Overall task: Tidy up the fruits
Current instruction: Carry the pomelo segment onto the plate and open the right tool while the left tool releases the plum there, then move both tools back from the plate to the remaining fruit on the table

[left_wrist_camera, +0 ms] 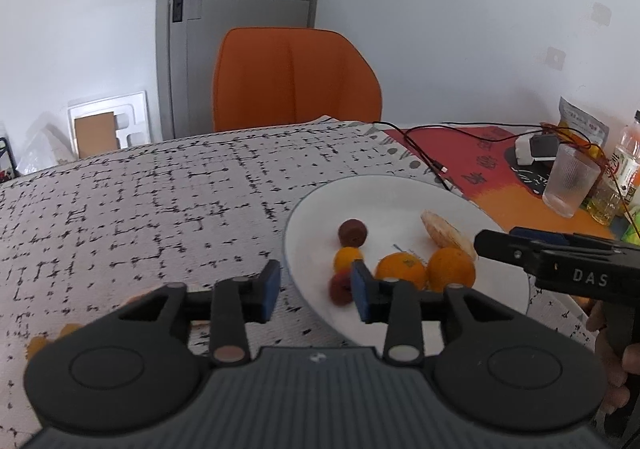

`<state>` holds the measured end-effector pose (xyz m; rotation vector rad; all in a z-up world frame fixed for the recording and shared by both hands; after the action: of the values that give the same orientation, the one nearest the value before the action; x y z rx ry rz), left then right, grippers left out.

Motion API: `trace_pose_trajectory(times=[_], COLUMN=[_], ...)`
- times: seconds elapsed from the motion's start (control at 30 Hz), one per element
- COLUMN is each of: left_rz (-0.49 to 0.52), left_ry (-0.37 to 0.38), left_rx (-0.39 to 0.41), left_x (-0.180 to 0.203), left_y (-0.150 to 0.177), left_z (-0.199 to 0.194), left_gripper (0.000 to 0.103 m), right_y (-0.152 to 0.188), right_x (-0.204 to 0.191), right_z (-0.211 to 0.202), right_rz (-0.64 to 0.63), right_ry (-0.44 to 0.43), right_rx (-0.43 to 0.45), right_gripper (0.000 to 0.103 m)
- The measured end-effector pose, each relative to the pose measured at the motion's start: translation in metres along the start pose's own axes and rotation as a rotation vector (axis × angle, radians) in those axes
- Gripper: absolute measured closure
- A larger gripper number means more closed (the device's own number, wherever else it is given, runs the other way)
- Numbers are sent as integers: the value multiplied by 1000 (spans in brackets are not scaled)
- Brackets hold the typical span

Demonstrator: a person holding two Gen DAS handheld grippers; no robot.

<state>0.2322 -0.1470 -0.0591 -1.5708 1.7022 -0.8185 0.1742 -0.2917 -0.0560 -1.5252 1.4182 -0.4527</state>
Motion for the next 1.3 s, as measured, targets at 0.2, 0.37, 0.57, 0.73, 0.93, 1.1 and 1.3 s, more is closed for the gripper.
trace_pose_trajectory(times=[0.2,0.37,0.57,0.73,0.93,1.1,1.3], left_rz=[-20,-55,-61,-82,-97,-122,-137], left_ry=[-52,-96,-153,-164,-193,-220,-259], left_rx=[12,21,38,35,22,12,10], left_x=[-20,-39,-63,-81,-99,-116,-133], left_y=[3,8,13,19,30,36,43], left_z=[-6,-13,-23,-29,-34,-36,-37], left_gripper=[40,28,19,17,16,16,16], right_y=[3,3,3,2,5,7,7], right_x=[-14,-25,-41,-53,-67,-78,-91], right_z=[4,7,13,20,29,36,43], right_rz=[-22,-28,-38,-33,-43,-59,-82], right_ry=[-21,-39,-67,-96,-118,-138,-164], right_rx=[-17,-15,-9,-7,-23,-34,-44], right_gripper=[29,20,3,0,0,0,0])
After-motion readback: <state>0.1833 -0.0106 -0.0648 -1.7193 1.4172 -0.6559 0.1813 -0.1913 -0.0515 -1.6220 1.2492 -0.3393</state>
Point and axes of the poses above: each gripper's, at about its wrist camera, not at the fingertips, and z roughly the way its jaws point, x to its right, y to its underside, the point moved 5 cm from there along z, roughly the way its jaws point, and after that the axes turned 15 degrees about -y, right-handed, at the moved point
